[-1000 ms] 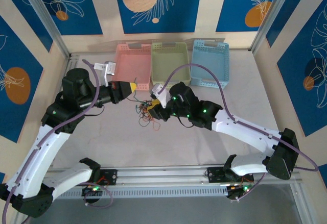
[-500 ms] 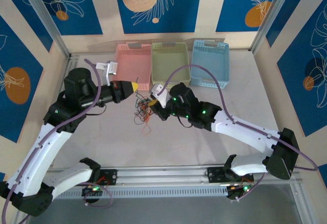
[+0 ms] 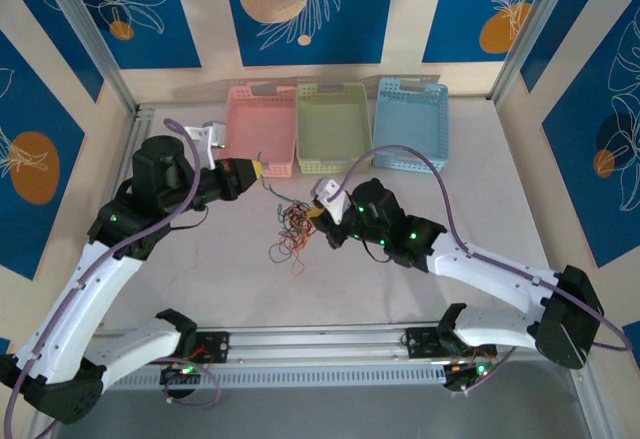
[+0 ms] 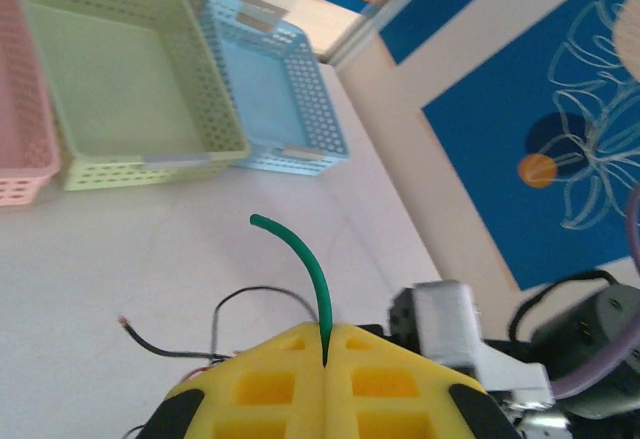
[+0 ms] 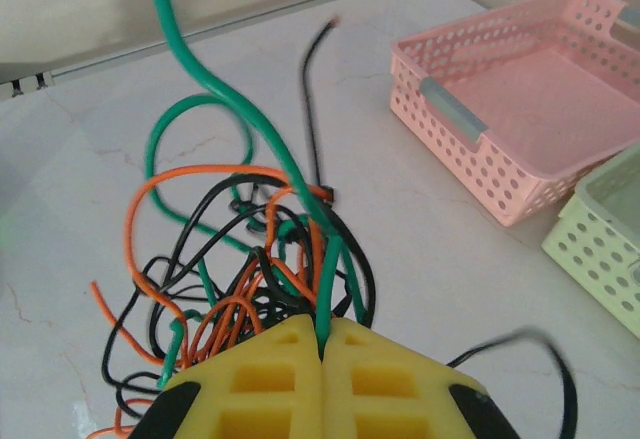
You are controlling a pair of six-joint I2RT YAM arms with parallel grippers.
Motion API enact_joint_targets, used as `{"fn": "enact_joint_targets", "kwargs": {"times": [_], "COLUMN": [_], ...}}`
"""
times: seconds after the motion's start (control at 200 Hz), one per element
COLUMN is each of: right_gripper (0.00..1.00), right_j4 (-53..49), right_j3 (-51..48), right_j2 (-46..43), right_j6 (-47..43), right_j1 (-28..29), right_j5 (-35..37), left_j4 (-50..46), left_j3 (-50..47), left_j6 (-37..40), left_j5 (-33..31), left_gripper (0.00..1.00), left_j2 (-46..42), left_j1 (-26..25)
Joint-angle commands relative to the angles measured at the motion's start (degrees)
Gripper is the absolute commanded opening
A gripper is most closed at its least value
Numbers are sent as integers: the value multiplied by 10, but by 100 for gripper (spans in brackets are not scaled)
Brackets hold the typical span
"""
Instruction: Untangle the cables
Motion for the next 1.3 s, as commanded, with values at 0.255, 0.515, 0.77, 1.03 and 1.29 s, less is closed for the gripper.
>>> {"fn": "enact_joint_targets", "kwargs": {"times": [0.255, 0.515, 0.77, 1.03, 1.29], "right_gripper": [0, 0, 0, 0, 0], "right_j4": [105, 132, 135, 130, 127], "right_j3": [-142, -187, -220, -241, -247], "right_j2": [-115, -153, -181, -185, -186], "right_j6": [85, 175, 232, 288, 305], "right_j1": [-98, -187, -242, -311, -339], "right_j5": [-69, -122, -136, -146, -159], "left_j4": [-51, -53, -58, -74, -73], "left_j3": [-12, -47, -57, -51, -48], "left_j6": [37, 43, 60, 66, 64], "left_j5": [-128, -121, -107, -119, -115], "left_gripper": [0, 0, 0, 0, 0], "left_j2": [-21, -49, -65, -77, -78], "left_j1": [33, 40, 41, 43, 43]}}
